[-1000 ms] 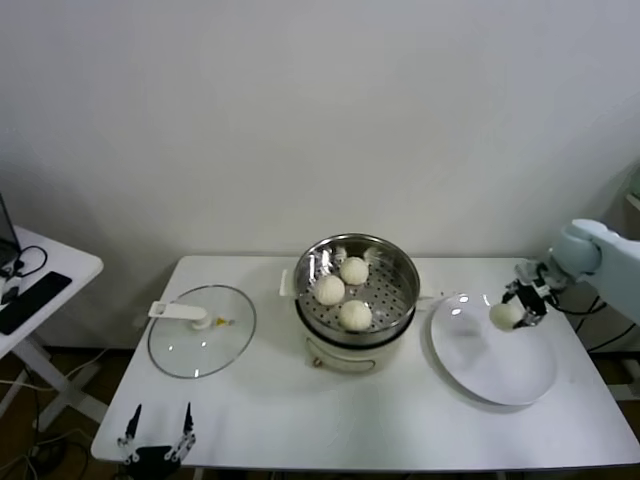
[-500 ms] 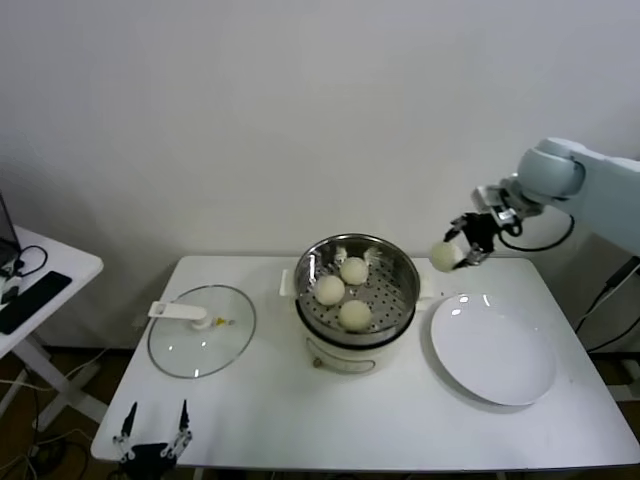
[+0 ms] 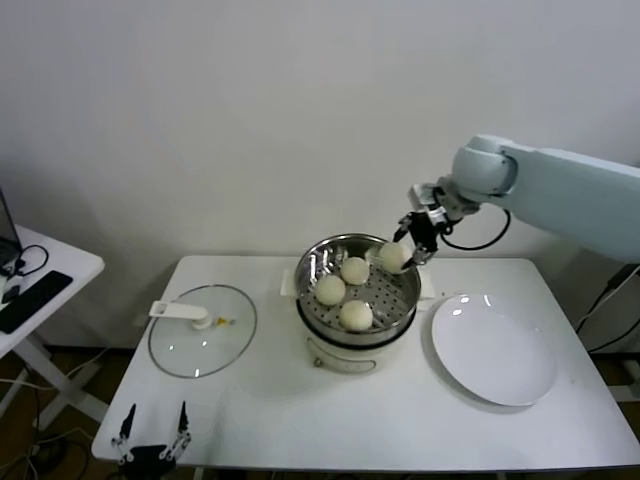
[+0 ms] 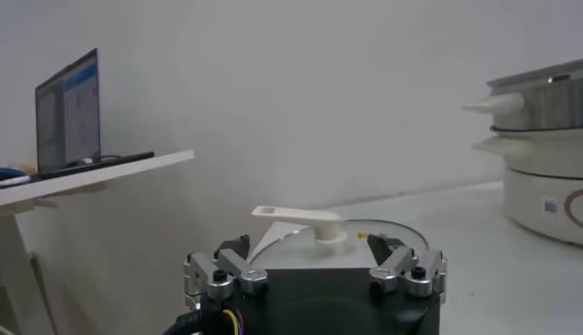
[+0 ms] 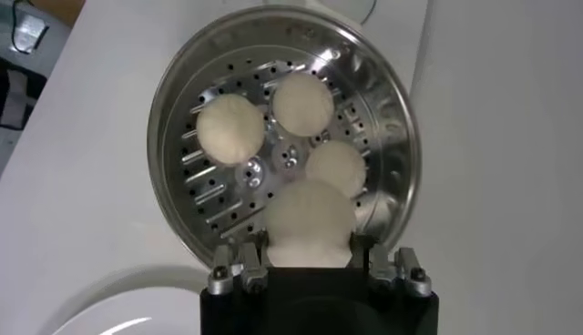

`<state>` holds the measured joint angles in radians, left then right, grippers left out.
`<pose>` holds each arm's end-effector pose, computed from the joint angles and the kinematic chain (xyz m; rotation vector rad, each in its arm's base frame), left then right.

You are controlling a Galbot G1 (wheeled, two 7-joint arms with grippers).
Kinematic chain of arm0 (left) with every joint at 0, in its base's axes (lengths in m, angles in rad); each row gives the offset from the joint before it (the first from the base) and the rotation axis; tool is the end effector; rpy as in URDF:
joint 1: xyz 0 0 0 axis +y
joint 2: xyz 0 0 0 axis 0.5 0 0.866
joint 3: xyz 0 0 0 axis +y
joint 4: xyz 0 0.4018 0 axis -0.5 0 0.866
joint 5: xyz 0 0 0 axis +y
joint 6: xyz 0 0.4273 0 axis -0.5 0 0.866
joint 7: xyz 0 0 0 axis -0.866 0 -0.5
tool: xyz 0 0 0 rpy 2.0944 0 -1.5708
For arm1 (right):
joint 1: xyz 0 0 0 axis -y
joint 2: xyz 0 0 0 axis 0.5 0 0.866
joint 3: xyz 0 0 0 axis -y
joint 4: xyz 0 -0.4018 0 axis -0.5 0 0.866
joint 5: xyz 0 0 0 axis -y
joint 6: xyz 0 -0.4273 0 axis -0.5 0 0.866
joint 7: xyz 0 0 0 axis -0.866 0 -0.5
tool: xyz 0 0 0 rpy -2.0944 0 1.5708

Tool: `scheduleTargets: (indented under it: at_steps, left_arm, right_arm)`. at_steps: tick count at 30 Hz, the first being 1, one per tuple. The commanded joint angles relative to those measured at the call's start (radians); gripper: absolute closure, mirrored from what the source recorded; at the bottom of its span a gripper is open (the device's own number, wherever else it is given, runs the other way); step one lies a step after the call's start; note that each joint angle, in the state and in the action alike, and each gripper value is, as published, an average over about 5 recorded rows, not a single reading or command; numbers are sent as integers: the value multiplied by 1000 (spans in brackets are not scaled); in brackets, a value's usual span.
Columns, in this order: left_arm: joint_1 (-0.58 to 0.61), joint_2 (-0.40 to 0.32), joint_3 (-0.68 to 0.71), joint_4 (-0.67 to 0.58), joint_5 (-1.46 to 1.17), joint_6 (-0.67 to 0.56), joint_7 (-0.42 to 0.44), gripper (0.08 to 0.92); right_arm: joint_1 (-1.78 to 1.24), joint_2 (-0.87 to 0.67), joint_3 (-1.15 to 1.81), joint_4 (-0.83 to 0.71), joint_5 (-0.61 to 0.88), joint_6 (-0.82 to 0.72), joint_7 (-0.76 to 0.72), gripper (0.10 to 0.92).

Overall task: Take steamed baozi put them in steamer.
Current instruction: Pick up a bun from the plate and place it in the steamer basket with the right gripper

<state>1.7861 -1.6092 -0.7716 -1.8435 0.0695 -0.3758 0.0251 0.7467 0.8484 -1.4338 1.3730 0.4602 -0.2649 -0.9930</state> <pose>0.0993 0.0899 -0.4833 0.2451 -3.0124 -0.2893 0.6406 -0.0301 -0.0167 1.4172 -1.4687 1.5073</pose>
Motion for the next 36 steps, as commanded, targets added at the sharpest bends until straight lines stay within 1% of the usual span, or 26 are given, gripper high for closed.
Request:
scheduleTargets:
  at_steps: [1, 7, 27, 30, 36]
  left_arm:
    - [3, -49, 0, 0, 1, -3, 0, 177]
    - [4, -49, 3, 0, 3, -3, 1, 177]
    - [0, -49, -1, 4, -1, -7, 0, 177]
    - [-1, -49, -1, 3, -1, -7, 0, 177]
    - [2, -49, -2, -3, -1, -6, 0, 177]
  right_arm:
    - [-153, 54, 23, -22, -61, -51, 28, 414]
    - [-202, 58, 40, -41, -101, -49, 30, 411]
    - [-231, 84, 62, -91, -163, -39, 46, 405]
    - [-223, 82, 67, -92, -136, -36, 45, 382]
    - [-139, 64, 48, -75, 6, -36, 28, 244]
